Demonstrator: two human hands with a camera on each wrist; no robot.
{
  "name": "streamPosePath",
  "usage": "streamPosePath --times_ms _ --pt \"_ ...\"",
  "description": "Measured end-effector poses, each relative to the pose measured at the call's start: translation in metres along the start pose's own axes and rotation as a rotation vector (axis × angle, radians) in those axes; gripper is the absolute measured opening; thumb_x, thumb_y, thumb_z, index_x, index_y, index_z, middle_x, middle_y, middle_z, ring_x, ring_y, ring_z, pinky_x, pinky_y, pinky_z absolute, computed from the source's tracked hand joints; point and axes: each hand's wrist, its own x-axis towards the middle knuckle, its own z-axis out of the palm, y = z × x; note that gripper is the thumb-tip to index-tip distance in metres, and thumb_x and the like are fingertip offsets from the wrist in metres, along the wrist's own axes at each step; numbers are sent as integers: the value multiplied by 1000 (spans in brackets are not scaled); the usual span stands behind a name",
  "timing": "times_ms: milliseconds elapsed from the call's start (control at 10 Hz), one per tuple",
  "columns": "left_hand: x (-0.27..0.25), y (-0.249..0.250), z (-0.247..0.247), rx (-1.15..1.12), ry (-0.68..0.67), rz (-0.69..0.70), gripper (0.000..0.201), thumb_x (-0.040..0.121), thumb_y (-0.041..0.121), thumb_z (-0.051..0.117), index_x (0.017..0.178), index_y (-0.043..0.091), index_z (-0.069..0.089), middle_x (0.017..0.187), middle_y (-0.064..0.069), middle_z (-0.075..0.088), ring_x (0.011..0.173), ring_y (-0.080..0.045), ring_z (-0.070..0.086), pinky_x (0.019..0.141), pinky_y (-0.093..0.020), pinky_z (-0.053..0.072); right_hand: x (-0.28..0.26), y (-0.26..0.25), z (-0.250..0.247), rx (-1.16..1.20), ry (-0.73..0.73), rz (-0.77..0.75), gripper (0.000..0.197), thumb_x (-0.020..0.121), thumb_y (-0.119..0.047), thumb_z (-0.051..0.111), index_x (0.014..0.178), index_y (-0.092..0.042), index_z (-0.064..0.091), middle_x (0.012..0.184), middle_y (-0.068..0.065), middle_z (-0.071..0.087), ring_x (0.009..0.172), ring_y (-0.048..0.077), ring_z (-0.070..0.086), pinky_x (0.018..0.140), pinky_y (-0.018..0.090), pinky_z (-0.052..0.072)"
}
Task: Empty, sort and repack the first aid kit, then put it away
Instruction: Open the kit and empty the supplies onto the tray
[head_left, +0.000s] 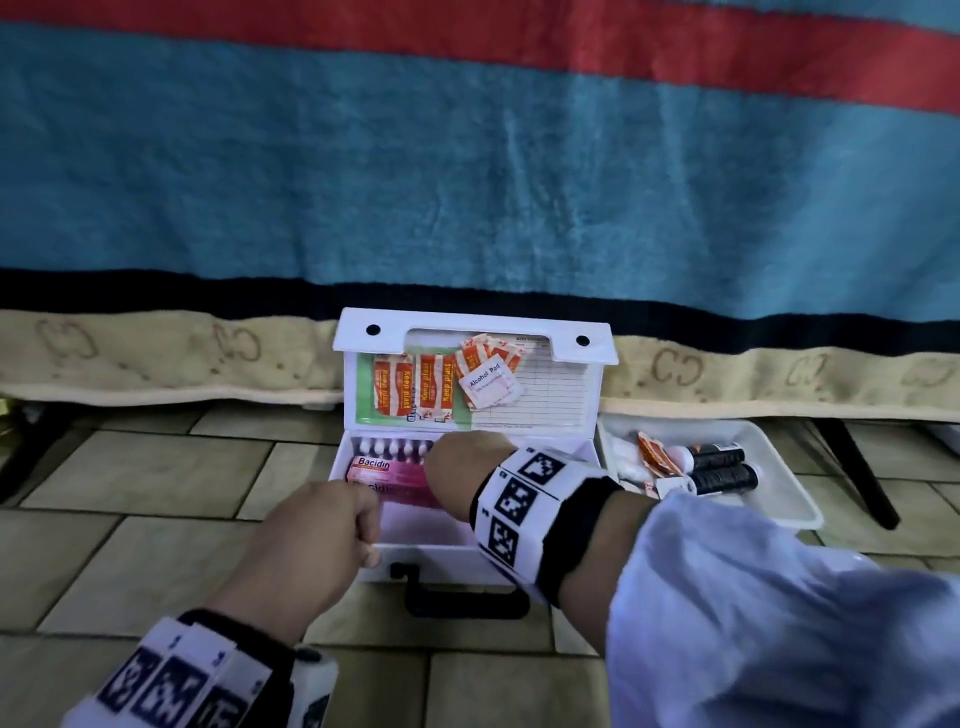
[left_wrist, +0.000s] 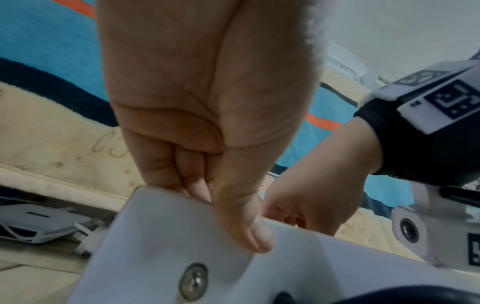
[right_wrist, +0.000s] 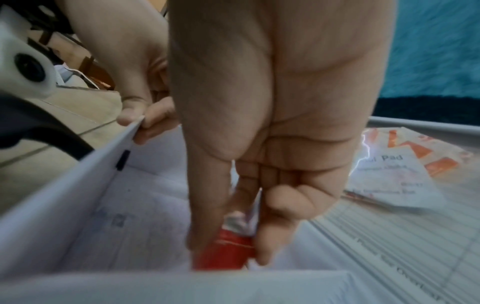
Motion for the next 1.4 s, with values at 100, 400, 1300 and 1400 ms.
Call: streamPosePath --times_ms 100,400,1300,1400 --pt "2 1 -3 4 -22 -6 35 62 15 81 49 26 50 61 7 59 69 -14 62 64 -26 47 -3 0 4 -22 2 -41 26 92 -15 49 114 -8 60 115 14 63 106 32 60 77 38 46" --pt "-6 26 7 13 4 209 29 74 20 71 64 37 51 75 18 57 81 -1 56 73 -22 47 -52 24 -34 292 121 100 38 83 -38 61 61 -10 49 64 3 48 55 16 46 46 24 31" --pt "9 52 15 -90 -237 56 26 74 28 77 52 26 65 55 9 66 53 -2 59 60 -22 45 -237 193 75 286 209 974 34 82 -42 60 104 -17 64 104 6 67 91 23 64 72 30 49" --pt "2 37 6 -66 -173 33 19 70 42 77 57 36 66 57 16 66 58 -1 60 65 -25 49 -203 160 32 347 303 635 34 83 -43 61 114 -28 61 109 -6 65 91 10 59 75 22 43"
